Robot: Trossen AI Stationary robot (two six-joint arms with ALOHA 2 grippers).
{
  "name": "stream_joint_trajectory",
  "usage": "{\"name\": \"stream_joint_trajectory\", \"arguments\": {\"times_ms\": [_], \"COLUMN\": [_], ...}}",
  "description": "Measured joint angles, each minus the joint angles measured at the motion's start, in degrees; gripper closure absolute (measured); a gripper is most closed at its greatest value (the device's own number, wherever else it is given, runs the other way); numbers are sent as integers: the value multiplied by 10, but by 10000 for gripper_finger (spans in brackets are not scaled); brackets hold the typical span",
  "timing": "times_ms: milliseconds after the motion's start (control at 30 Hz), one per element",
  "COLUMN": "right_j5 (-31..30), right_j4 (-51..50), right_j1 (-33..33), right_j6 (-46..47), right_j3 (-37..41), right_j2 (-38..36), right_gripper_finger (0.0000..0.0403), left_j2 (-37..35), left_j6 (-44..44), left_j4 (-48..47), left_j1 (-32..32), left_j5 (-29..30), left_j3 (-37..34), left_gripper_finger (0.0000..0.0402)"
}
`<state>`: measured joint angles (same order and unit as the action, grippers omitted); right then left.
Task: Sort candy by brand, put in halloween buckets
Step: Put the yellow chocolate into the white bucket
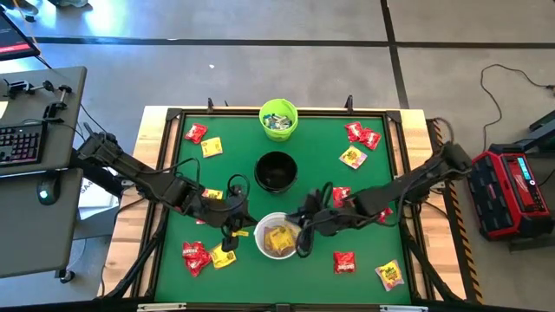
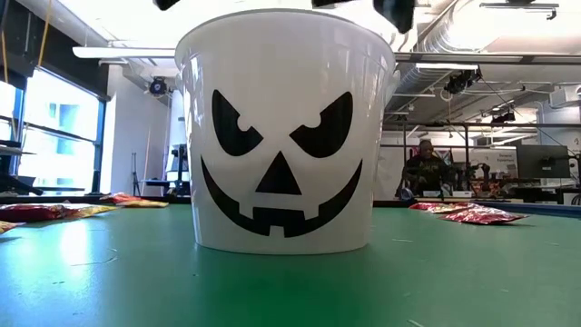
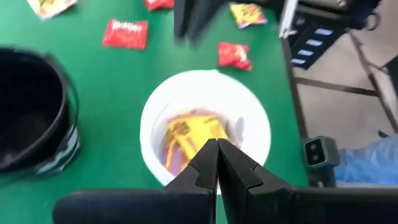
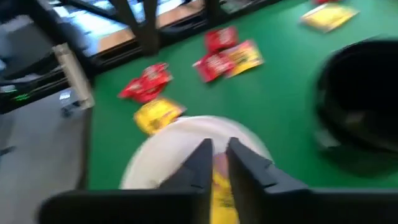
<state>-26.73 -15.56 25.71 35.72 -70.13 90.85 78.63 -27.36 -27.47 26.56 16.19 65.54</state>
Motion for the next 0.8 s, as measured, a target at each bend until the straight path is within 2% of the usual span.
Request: {"name": "stream_joint_trajectory", "arguments": {"times_ms": [100, 267, 367, 567, 800], "right_j5": [-33, -2, 36, 58, 59], "right_j4": [-35, -16, 49, 181, 196], "right_j1": [0, -19, -34, -55, -72], "right_j6": [-4, -12, -13, 6, 10], "right_j3": [1, 34, 76, 169, 226], "right_j2": [-29, -45, -45, -44, -99], "right_gripper_finger": [394, 398, 400, 402, 402], "left_j2": [0, 0, 0, 0, 0], "left_j6": [-27, -66, -71, -118, -94], "left_j4": [-31, -80, -116, -208, -297], "left_j1": [-11, -30, -51, -114, -220], "left_j5": [1, 24, 24, 13, -7], "left_j3": [0, 0, 0, 0, 0], "left_gripper_finger": [401, 401, 401, 401, 401]}}
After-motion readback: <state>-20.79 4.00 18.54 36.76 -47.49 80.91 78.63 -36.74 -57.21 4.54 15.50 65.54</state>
